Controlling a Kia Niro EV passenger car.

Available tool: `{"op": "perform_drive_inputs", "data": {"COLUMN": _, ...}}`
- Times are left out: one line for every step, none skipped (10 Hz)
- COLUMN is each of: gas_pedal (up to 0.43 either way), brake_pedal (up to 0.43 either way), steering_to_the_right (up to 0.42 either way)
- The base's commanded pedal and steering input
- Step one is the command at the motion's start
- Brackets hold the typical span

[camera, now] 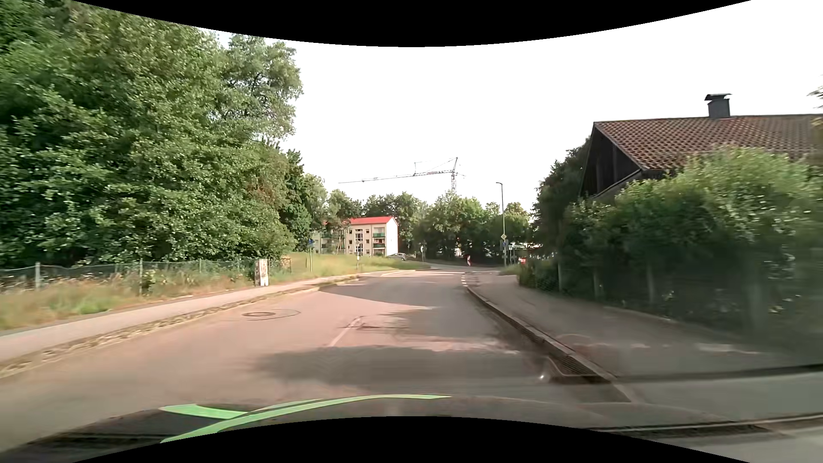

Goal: Follow the waypoints while adhering to traffic rules and regulations

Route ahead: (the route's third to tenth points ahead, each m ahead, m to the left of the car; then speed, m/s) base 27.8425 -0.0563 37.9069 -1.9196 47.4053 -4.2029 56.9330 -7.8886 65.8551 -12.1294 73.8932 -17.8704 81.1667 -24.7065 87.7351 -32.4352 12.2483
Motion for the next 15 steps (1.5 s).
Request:
{"op": "perform_drive_inputs", "data": {"gas_pedal": 0.047, "brake_pedal": 0.0, "steering_to_the_right": 0.011}}
{"op": "perform_drive_inputs", "data": {"gas_pedal": 0.047, "brake_pedal": 0.0, "steering_to_the_right": 0.011}}
{"op": "perform_drive_inputs", "data": {"gas_pedal": 0.047, "brake_pedal": 0.0, "steering_to_the_right": 0.011}}
{"op": "perform_drive_inputs", "data": {"gas_pedal": 0.047, "brake_pedal": 0.0, "steering_to_the_right": 0.011}}
{"op": "perform_drive_inputs", "data": {"gas_pedal": 0.039, "brake_pedal": 0.0, "steering_to_the_right": 0.011}}
{"op": "perform_drive_inputs", "data": {"gas_pedal": 0.039, "brake_pedal": 0.0, "steering_to_the_right": 0.012}}
{"op": "perform_drive_inputs", "data": {"gas_pedal": 0.039, "brake_pedal": 0.0, "steering_to_the_right": 0.012}}
{"op": "perform_drive_inputs", "data": {"gas_pedal": 0.039, "brake_pedal": 0.0, "steering_to_the_right": 0.012}}
{"op": "perform_drive_inputs", "data": {"gas_pedal": 0.039, "brake_pedal": 0.0, "steering_to_the_right": 0.012}}
{"op": "perform_drive_inputs", "data": {"gas_pedal": 0.039, "brake_pedal": 0.0, "steering_to_the_right": 0.014}}
{"op": "perform_drive_inputs", "data": {"gas_pedal": 0.039, "brake_pedal": 0.0, "steering_to_the_right": 0.015}}
{"op": "perform_drive_inputs", "data": {"gas_pedal": 0.039, "brake_pedal": 0.0, "steering_to_the_right": 0.016}}
{"op": "perform_drive_inputs", "data": {"gas_pedal": 0.039, "brake_pedal": 0.0, "steering_to_the_right": 0.018}}
{"op": "perform_drive_inputs", "data": {"gas_pedal": 0.039, "brake_pedal": 0.0, "steering_to_the_right": 0.021}}
{"op": "perform_drive_inputs", "data": {"gas_pedal": 0.039, "brake_pedal": 0.0, "steering_to_the_right": 0.022}}
